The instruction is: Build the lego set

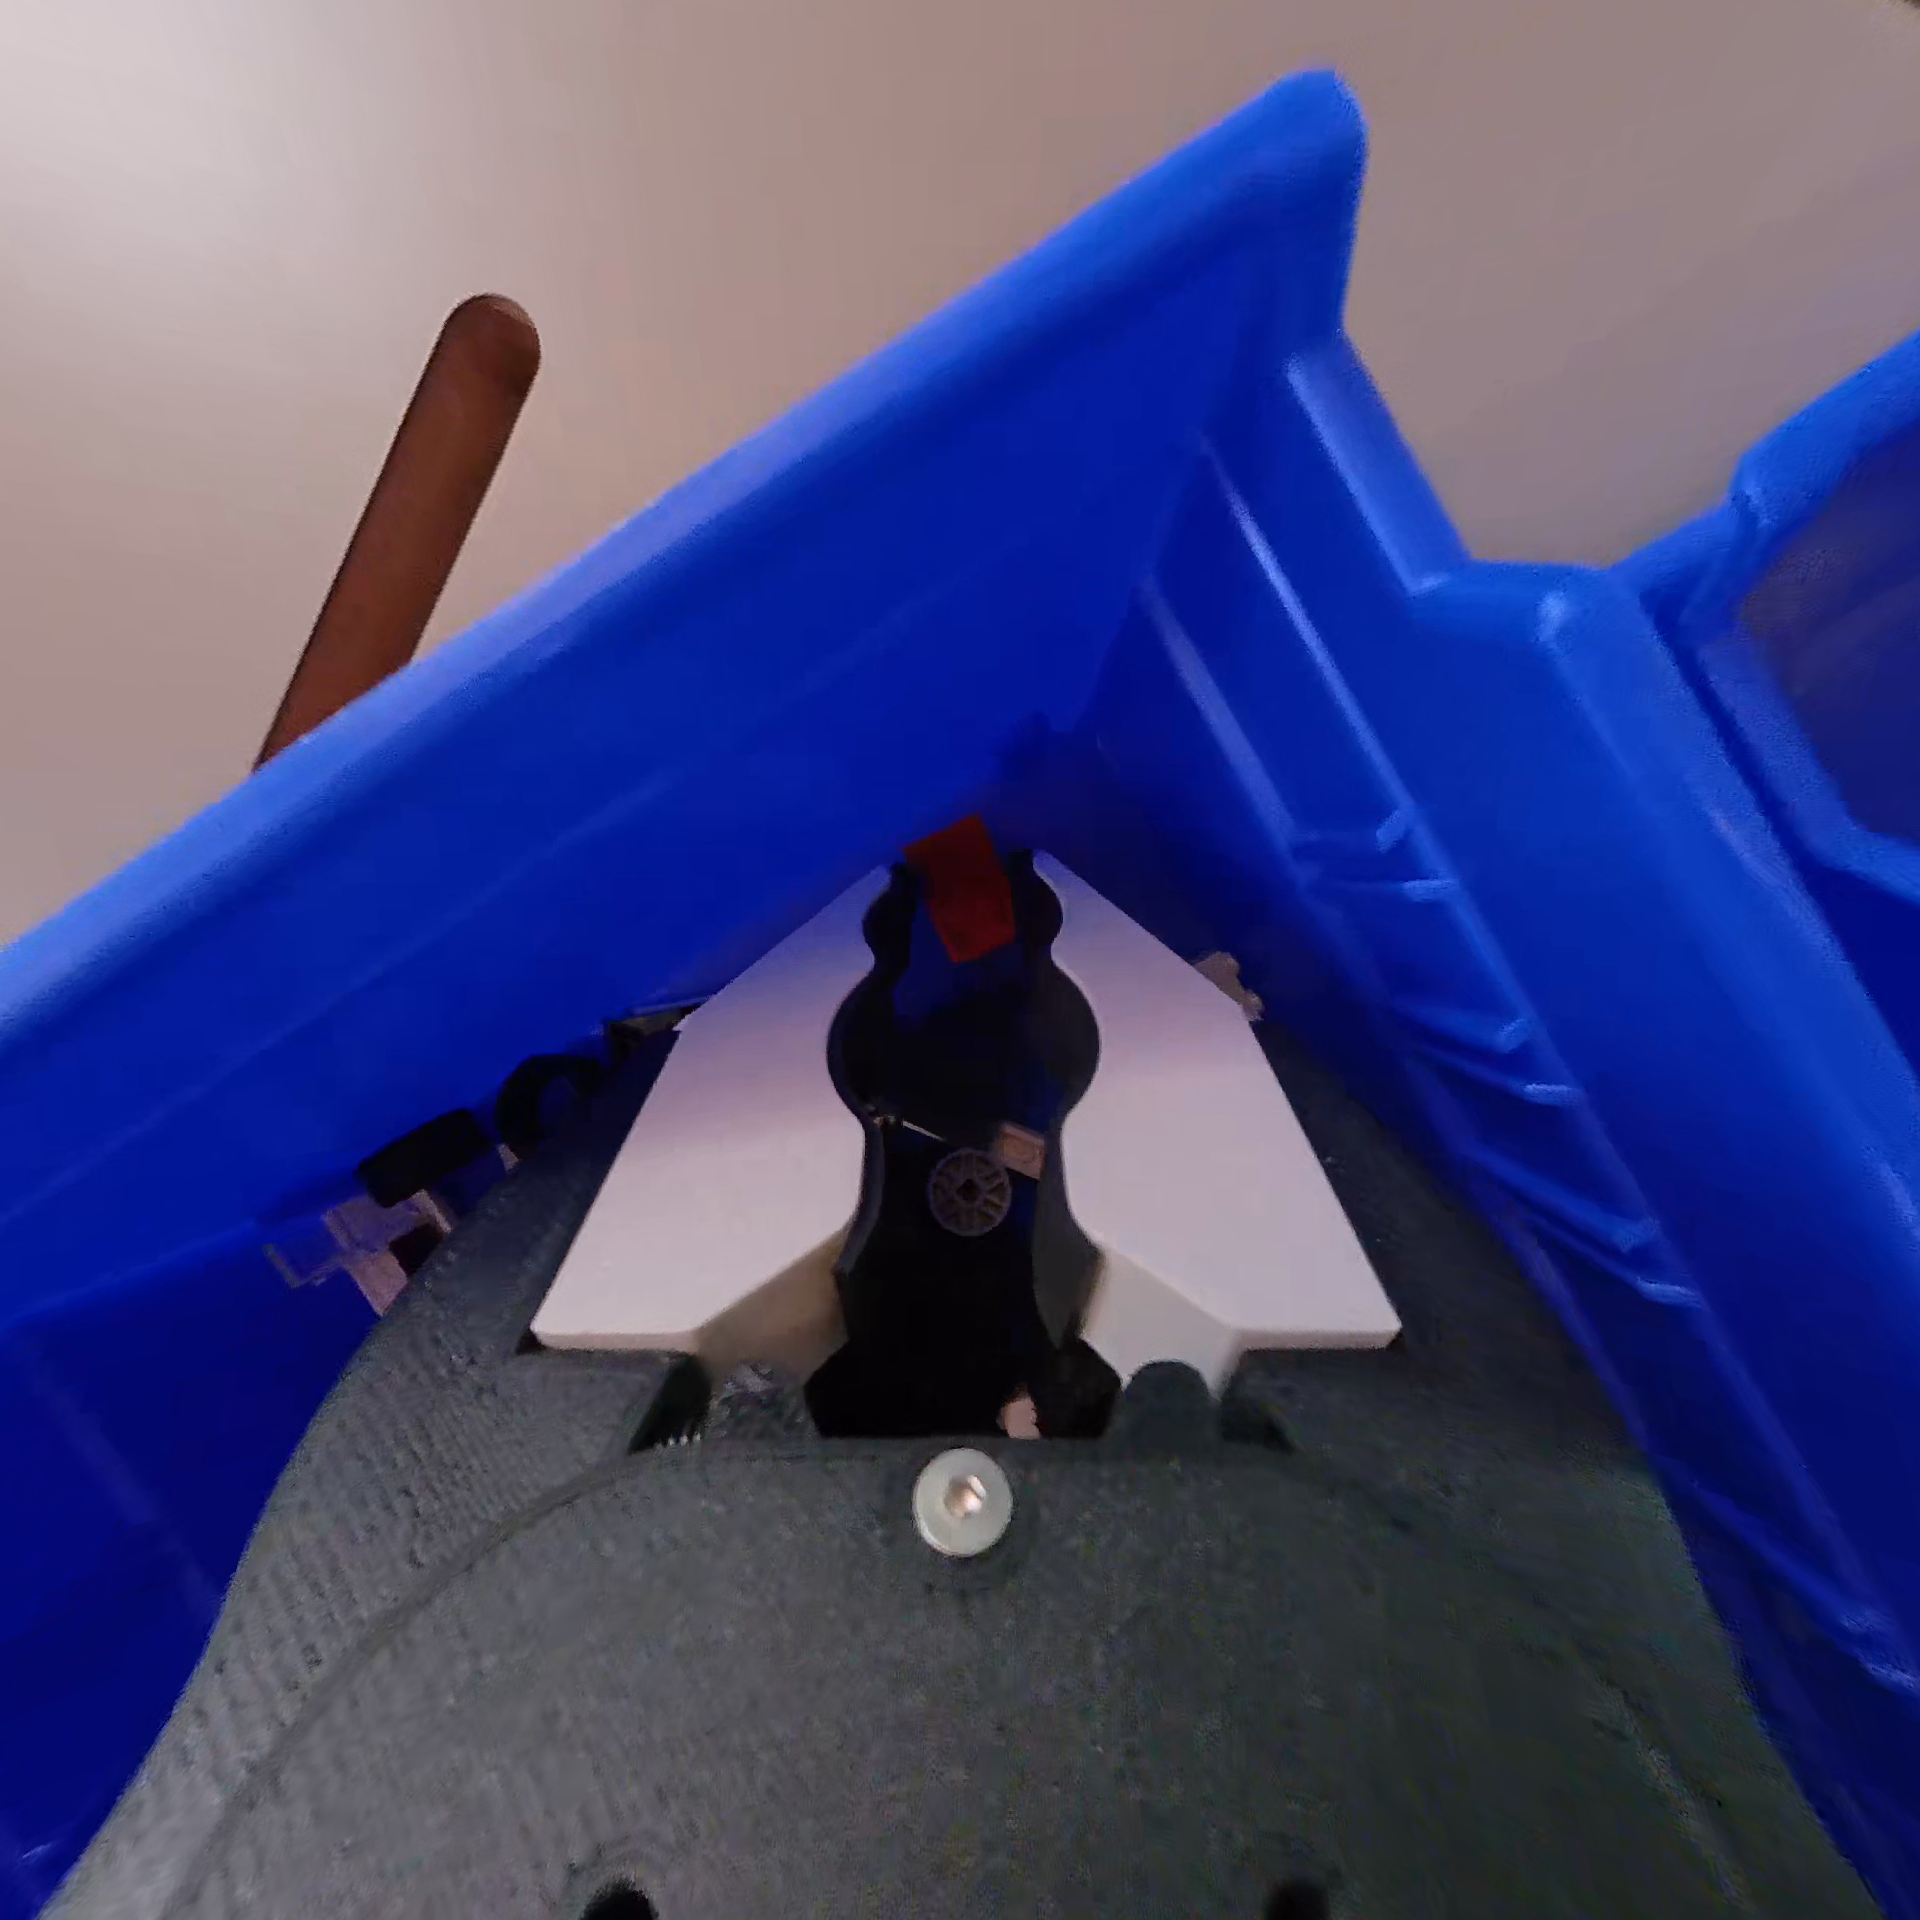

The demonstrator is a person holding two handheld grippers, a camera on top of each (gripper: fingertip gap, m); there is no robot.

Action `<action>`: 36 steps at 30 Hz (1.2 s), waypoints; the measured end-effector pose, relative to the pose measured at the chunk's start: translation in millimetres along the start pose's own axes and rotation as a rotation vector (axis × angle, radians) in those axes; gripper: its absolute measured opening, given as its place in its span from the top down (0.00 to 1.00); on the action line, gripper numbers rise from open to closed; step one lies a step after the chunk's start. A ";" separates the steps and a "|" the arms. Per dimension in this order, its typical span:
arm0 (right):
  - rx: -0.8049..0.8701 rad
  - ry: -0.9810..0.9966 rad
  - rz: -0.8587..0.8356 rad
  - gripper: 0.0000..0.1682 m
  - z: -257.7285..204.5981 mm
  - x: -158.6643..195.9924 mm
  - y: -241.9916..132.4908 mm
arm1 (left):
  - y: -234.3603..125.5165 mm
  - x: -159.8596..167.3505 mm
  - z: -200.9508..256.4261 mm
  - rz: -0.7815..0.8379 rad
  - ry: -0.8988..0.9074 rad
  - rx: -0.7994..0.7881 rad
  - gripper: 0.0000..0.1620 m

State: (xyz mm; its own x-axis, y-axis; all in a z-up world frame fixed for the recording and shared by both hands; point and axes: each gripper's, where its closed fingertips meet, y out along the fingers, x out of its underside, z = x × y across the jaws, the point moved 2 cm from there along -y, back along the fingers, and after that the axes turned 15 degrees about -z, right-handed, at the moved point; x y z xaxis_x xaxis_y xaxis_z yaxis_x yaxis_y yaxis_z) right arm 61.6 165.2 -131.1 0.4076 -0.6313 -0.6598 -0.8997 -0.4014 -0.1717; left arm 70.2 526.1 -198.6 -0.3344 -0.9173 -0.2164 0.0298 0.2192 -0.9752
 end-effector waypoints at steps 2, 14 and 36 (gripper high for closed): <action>0.004 -0.002 -0.001 0.75 0.2 0.2 0.3 | 0.4 0.3 -0.8 0.007 0.012 -0.005 0.87; 0.035 -0.008 -0.018 0.74 2.2 1.9 3.4 | -118.9 40.6 1.3 0.281 -0.121 0.263 0.88; 0.119 -0.305 -0.135 0.73 -34.1 22.1 46.9 | -218.4 515.6 16.1 0.783 -0.957 0.702 0.89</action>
State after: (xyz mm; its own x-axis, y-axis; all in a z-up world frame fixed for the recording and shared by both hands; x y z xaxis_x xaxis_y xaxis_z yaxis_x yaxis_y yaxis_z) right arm 33.8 109.8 -128.8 0.4745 -0.3436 -0.8104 -0.8603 -0.3761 -0.3443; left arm -93.5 -0.1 -97.9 0.7336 -0.5678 -0.3734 0.4556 0.8186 -0.3498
